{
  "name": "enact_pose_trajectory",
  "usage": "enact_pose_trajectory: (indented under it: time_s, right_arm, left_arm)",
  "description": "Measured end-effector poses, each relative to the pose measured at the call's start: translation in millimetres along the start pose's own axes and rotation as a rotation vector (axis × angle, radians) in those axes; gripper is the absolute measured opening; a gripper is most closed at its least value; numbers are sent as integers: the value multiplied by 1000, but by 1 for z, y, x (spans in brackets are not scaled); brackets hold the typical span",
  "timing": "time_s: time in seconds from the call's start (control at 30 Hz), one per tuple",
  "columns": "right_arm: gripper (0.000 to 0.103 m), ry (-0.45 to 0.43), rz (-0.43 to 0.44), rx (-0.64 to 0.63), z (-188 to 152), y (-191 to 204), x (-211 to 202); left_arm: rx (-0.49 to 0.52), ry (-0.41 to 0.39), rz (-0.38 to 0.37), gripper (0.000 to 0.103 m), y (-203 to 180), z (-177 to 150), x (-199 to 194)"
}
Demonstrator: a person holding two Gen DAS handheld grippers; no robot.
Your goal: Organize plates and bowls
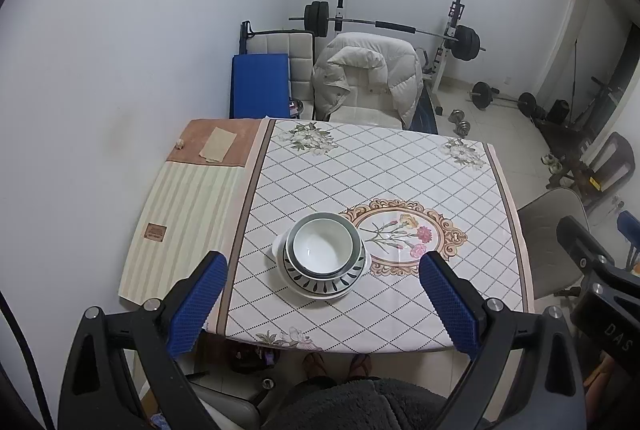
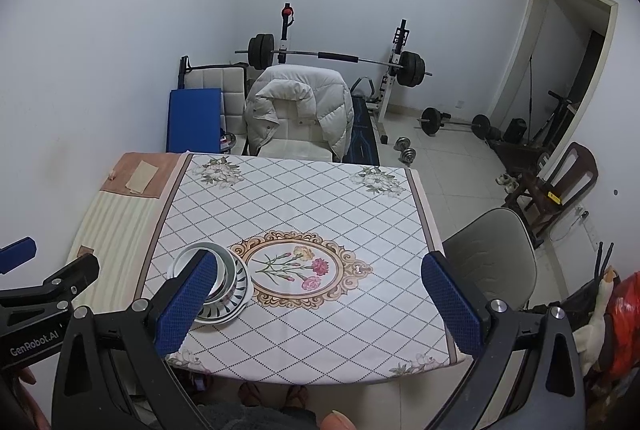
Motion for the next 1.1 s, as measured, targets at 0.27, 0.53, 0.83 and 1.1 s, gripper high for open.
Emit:
enact_pose_trajectory:
  time_s: [0.27, 0.53, 0.83, 1.1]
  right_arm:
    - [103, -1, -9, 8, -2, -1, -4]
    - [103, -3, -12, 8, -3, 0, -6]
    - [103, -3, -15, 8, -4, -2, -7]
    - [103, 3, -14, 12, -4, -2, -6]
  left_arm:
    - [-1, 0, -4, 98, 0, 0, -1]
    - [9, -9, -9, 98, 3, 2, -3]
    - [17, -5, -12, 98, 3, 4, -3]
    - [25, -8, -12, 98, 3, 5, -4]
Point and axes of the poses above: each gripper's, at about its wrist camera, not at the fingertips, and x roughly the way its jaws point, y to its left, z to its top, the point moved 8 cm from there along x, roughly the way its jaws point, and after that the axes turned 1 degree about -z, right-handed, at the moved point
